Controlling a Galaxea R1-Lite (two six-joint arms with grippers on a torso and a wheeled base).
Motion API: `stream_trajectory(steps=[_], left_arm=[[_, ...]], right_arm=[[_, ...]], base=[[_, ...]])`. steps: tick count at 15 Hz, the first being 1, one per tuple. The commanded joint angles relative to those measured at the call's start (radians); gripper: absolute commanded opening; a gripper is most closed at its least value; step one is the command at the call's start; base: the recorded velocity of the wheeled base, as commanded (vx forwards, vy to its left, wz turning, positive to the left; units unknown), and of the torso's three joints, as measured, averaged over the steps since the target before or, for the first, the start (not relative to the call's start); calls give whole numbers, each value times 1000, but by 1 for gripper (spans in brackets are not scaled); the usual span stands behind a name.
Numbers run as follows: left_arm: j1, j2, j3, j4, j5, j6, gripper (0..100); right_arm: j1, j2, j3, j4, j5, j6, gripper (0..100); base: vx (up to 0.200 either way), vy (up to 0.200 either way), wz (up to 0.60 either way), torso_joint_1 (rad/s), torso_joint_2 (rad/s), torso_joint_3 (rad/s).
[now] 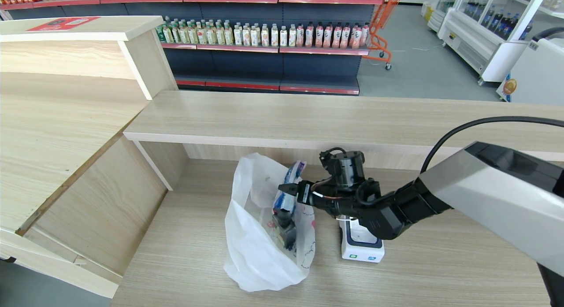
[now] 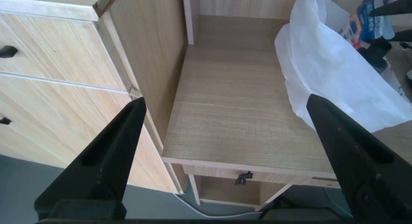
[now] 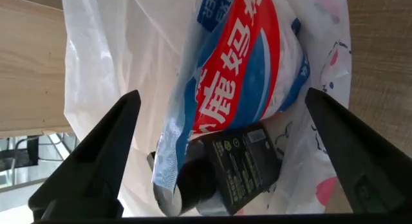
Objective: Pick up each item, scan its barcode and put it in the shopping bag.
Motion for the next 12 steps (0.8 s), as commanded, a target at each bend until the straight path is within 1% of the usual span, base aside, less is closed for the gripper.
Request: stream_trajectory(steps=[1, 5, 7, 8, 9, 12], left_arm=[[1, 0, 0, 0, 0, 0, 100], [1, 0, 0, 0, 0, 0, 100], [-1, 0, 0, 0, 0, 0, 100], [1, 0, 0, 0, 0, 0, 100], [1, 0, 0, 0, 0, -2, 100], [-1, 0, 0, 0, 0, 0, 100]], right_arm=[[1, -1, -18, 1, 16, 0, 100], [-8, -47, 9, 8, 51, 9, 100], [-32, -74, 12, 2, 91, 71, 100], [-49, -93, 8, 4, 120, 138, 100], [-58, -113, 8, 4, 148, 178, 100], [-75, -164, 51, 8, 197, 215, 100]], base=[[0, 0, 0, 0, 0, 0], [0, 0, 0, 0, 0, 0], [0, 0, 0, 0, 0, 0], [0, 0, 0, 0, 0, 0], [0, 0, 0, 0, 0, 0], [0, 0, 0, 0, 0, 0]])
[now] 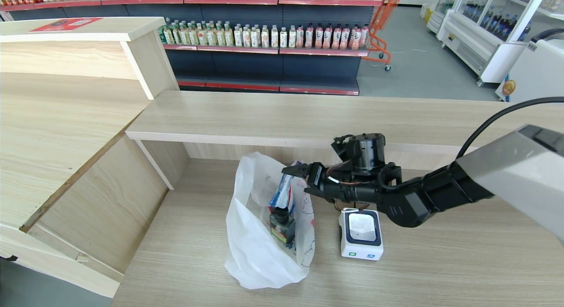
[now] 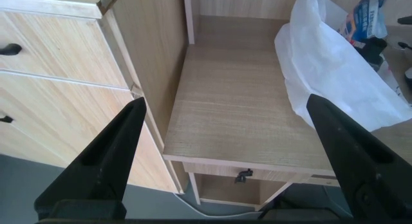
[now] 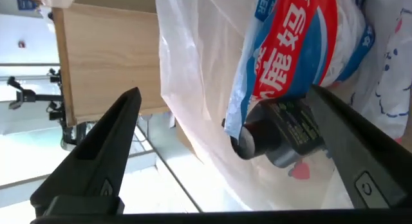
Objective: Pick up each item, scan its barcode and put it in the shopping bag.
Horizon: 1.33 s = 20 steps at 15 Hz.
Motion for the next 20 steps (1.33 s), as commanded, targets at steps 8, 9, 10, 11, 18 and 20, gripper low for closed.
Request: stream_trajectory(steps=[8, 9, 10, 11, 18, 20], left_arm=[[0, 0, 0, 0, 0, 0, 100], [0, 0, 0, 0, 0, 0, 100], [-1, 0, 0, 0, 0, 0, 100], [0, 0, 0, 0, 0, 0, 100], [-1, 0, 0, 0, 0, 0, 100], [0, 0, 0, 0, 0, 0, 100]], right_arm=[[-5, -289, 245, -3, 90, 11, 100], [-5, -338, 278, -2, 97, 11, 100], [-6, -383, 315, -2, 103, 8, 100], [-8, -432, 349, -3, 103, 2, 100], [-86, -958, 636, 224, 97, -463, 100], [-156, -1180, 821, 359, 1, -832, 100]], base=[[0, 0, 0, 0, 0, 0], [0, 0, 0, 0, 0, 0], [0, 0, 0, 0, 0, 0], [0, 0, 0, 0, 0, 0], [0, 0, 0, 0, 0, 0], [0, 0, 0, 0, 0, 0]])
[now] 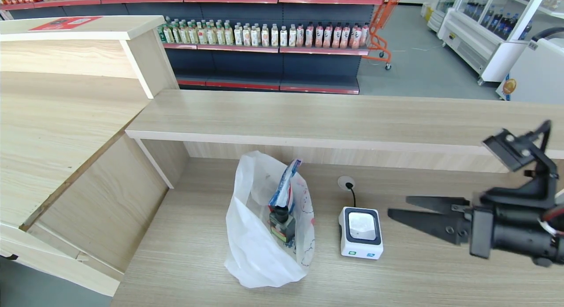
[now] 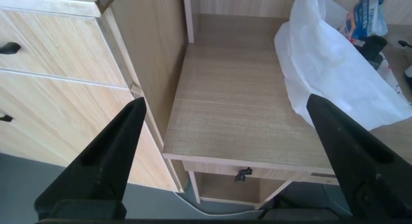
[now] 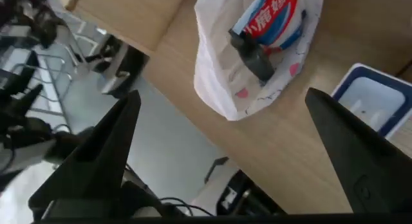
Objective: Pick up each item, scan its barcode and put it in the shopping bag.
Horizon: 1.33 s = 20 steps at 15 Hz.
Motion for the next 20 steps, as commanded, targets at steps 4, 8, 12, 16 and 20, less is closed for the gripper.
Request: stream_trajectory(steps=[4, 8, 12, 16, 20], left_arm=[[-1, 0, 0, 0, 0, 0, 100], [-1, 0, 0, 0, 0, 0, 100], [1, 0, 0, 0, 0, 0, 100], [1, 0, 0, 0, 0, 0, 100], [1, 0, 0, 0, 0, 0, 100]], right_arm=[[-74, -523, 410, 105, -324, -283, 100], [-193, -825, 548, 120, -329, -279, 100], [-272, -1136, 548, 384, -330, -265, 100], [-272, -1135, 548, 378, -379, -283, 100], [-289, -1133, 548, 378, -348, -185, 100]], base=[[0, 0, 0, 0, 0, 0], [0, 0, 0, 0, 0, 0], [0, 0, 0, 0, 0, 0], [0, 0, 0, 0, 0, 0], [0, 0, 0, 0, 0, 0]])
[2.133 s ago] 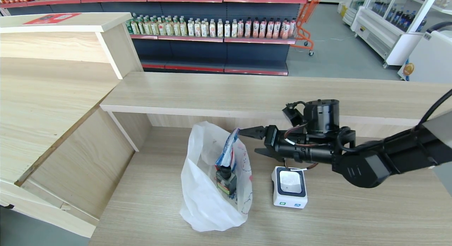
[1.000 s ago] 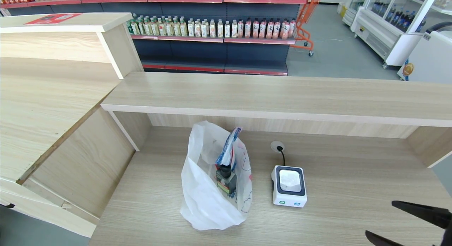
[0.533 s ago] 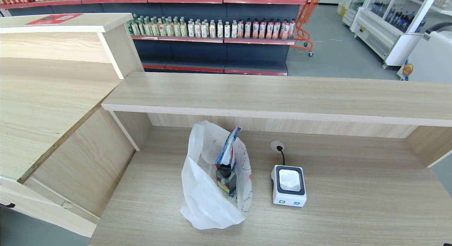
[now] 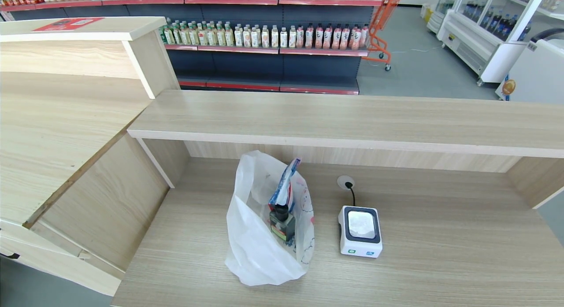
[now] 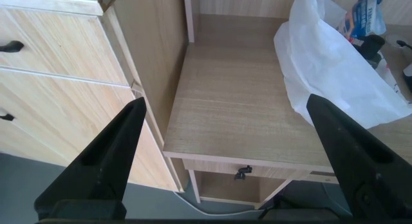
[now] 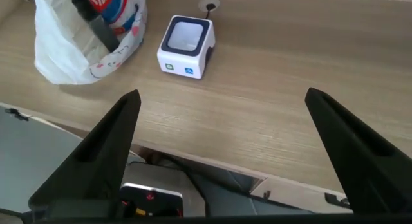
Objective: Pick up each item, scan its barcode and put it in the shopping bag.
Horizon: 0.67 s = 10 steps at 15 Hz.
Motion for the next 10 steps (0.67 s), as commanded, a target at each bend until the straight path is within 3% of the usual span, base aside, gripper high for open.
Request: stream_trajectory(steps=[1, 3, 5, 10], left_arm=[[-1, 0, 0, 0, 1, -2, 100], [-1, 0, 0, 0, 1, 0, 100], [-1, 0, 0, 0, 1, 0, 100], [-1, 0, 0, 0, 1, 0, 100]], right_arm=[[-37, 0, 0, -1, 13, 23, 100], [-46, -2, 0, -1, 6, 48, 100], [-127, -57, 0, 1, 32, 46, 100], [-140, -100, 0, -1, 33, 54, 100]], base=[[0, 0, 0, 0, 0, 0], [0, 0, 0, 0, 0, 0], [0, 0, 0, 0, 0, 0], [0, 0, 0, 0, 0, 0]])
